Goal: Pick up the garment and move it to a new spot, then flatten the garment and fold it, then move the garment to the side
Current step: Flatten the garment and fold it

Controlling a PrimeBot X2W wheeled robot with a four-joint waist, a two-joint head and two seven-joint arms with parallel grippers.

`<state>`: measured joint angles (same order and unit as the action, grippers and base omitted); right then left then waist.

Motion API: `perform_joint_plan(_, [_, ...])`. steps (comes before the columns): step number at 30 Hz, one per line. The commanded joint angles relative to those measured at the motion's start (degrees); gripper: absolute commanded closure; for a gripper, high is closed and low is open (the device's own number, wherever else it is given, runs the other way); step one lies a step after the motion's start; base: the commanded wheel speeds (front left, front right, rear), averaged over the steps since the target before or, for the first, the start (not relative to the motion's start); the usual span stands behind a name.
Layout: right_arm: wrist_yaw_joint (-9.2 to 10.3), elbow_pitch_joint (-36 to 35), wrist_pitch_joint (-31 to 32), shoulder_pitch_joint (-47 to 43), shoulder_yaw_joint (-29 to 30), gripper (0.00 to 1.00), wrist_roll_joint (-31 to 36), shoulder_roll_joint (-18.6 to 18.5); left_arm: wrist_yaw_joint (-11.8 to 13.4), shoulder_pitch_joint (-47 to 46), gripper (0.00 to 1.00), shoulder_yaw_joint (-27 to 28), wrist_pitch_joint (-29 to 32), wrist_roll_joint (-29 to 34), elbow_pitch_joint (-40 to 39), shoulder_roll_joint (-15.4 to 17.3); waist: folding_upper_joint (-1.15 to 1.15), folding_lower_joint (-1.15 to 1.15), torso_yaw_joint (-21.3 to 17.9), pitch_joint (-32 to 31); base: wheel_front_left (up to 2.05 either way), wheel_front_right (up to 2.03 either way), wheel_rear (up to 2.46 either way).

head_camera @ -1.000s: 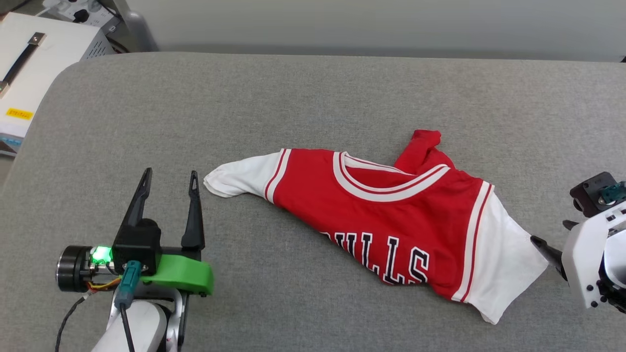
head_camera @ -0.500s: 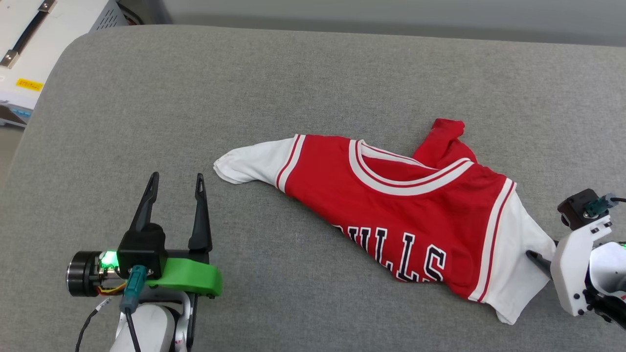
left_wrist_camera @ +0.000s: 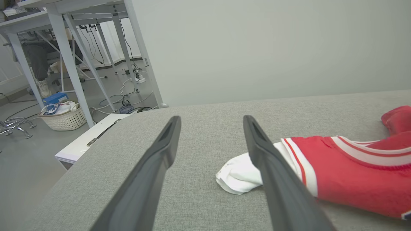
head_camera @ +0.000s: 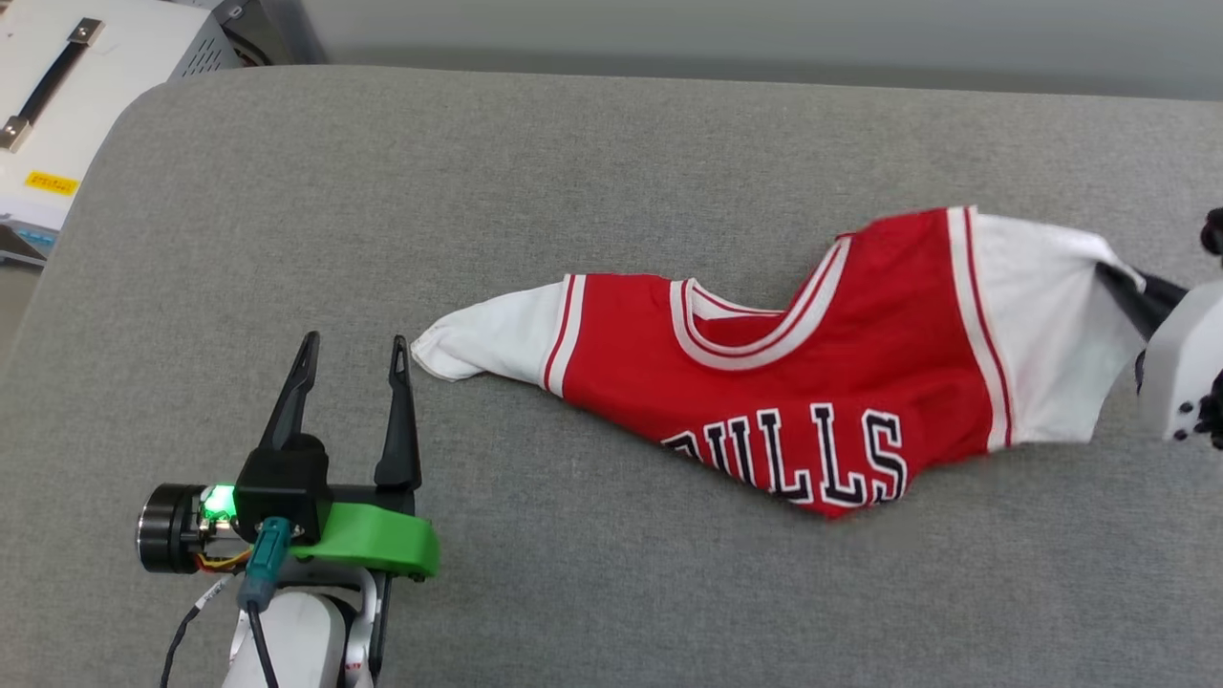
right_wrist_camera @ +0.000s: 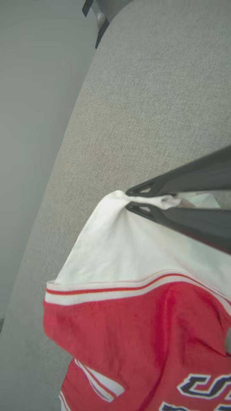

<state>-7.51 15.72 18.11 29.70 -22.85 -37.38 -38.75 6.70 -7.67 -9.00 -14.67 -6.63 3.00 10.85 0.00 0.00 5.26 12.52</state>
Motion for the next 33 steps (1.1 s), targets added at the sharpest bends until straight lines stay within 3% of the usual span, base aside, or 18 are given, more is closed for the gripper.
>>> perform_joint_plan(1, [0.02,0.41,-0.42,1.67,1.22,1.0,0.33,-0.02,-0.54,0.14,0.0,0.37,-0.32,0.67,-0.07,-0.51,0.0,0.0,0.65,0.75,0.0,0.0,0.0])
perform_joint_plan(10, [0.02,12.43,1.29,7.65,8.44,1.0,0.67,1.76,-2.27,-0.99,0.0,2.01,-0.32,2.27,-0.22,-2.42,0.0,0.0,2.39,3.76,0.0,0.0,0.0])
perform_joint_plan(20, [0.02,29.34,1.94,7.65,11.53,1.0,3.76,4.6,-3.58,-2.38,0.0,3.4,-0.33,3.42,-0.08,-3.87,0.0,0.0,2.73,6.13,0.0,0.0,0.0])
perform_joint_plan(28, [0.02,31.14,-3.26,7.43,9.71,1.0,3.14,5.32,-5.32,-4.43,0.0,5.25,-0.33,3.52,0.57,-3.34,0.0,0.0,1.71,5.43,0.0,0.0,0.0])
perform_joint_plan(33, [0.02,28.83,-8.08,6.71,7.86,1.0,1.33,4.46,-8.28,-7.71,0.0,6.62,-0.33,2.87,1.95,-1.54,0.0,0.0,0.7,4.12,0.0,0.0,0.0])
